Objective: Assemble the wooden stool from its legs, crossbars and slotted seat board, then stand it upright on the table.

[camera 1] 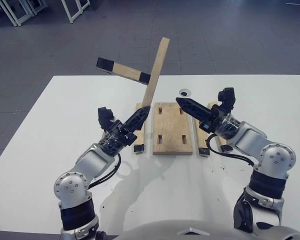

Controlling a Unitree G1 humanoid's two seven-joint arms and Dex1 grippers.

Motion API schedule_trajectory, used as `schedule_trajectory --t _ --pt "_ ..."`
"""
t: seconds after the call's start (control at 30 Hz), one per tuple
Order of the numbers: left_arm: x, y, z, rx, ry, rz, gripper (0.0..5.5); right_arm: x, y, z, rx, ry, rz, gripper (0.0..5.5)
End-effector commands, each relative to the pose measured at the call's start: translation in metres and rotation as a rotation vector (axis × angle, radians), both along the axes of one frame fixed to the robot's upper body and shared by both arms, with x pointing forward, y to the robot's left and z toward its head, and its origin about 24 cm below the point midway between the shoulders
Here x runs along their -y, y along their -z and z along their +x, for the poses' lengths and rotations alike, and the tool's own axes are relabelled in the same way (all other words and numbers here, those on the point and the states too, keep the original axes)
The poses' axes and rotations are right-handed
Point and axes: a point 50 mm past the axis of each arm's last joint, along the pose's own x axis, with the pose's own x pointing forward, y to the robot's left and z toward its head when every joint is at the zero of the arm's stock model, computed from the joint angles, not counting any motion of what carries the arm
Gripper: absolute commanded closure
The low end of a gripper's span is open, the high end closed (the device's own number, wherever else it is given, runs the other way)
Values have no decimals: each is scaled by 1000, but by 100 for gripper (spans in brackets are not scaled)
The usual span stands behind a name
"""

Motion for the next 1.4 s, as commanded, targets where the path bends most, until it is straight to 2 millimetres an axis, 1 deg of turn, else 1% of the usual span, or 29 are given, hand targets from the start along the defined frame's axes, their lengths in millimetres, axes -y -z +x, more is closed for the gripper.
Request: schedule_trajectory --t 0.03,0.13,0.43,0.53,0.63,0.73,0.77,0.8,0.97,1.0,1.07,1.13,1.23,1.27,1.3,1.4 --pt "-1 -29 -12 100 260 -188 344 -4 -29 -7 -56 -217 149 14" --pt "3 -30 -18 87 313 -190 344 -6 -35 -8 -74 -257 165 14" --pt "14 -21 -22 39 369 -134 344 -20 -44 2 -84 -280 120 14" --pt "15 -12 -22 12 363 -83 344 -22 -46 4 -81 -289 125 14" --pt "13 0 -21 -19 335 -35 344 -21 -47 5 -75 -311 122 65" --pt "10 7 -19 -30 312 -5 345 -18 -47 5 -66 -335 112 127" --pt "9 9 -19 -31 308 5 345 -17 -47 5 -65 -343 105 137" --pt "9 10 -19 -32 306 15 345 -17 -47 5 -64 -352 95 164" --pt "7 15 -20 -29 303 58 345 -13 -49 7 -65 -384 59 255" --pt "7 16 -21 -27 304 67 345 -12 -49 8 -65 -384 55 280" --pt "7 17 -21 -24 304 87 345 -11 -49 10 -70 -381 49 312" --pt "7 16 -21 -8 299 107 345 -10 -49 11 -78 -371 44 331" --pt "6 11 -19 26 278 129 345 -7 -47 15 -99 -329 39 334" --pt "5 6 -19 35 281 98 308 -6 -46 15 -106 -318 39 335" --pt "3 3 -19 43 286 67 300 -6 -45 15 -112 -311 38 335" --pt "-6 -5 -17 58 273 20 250 0 -40 16 -131 -276 30 343"
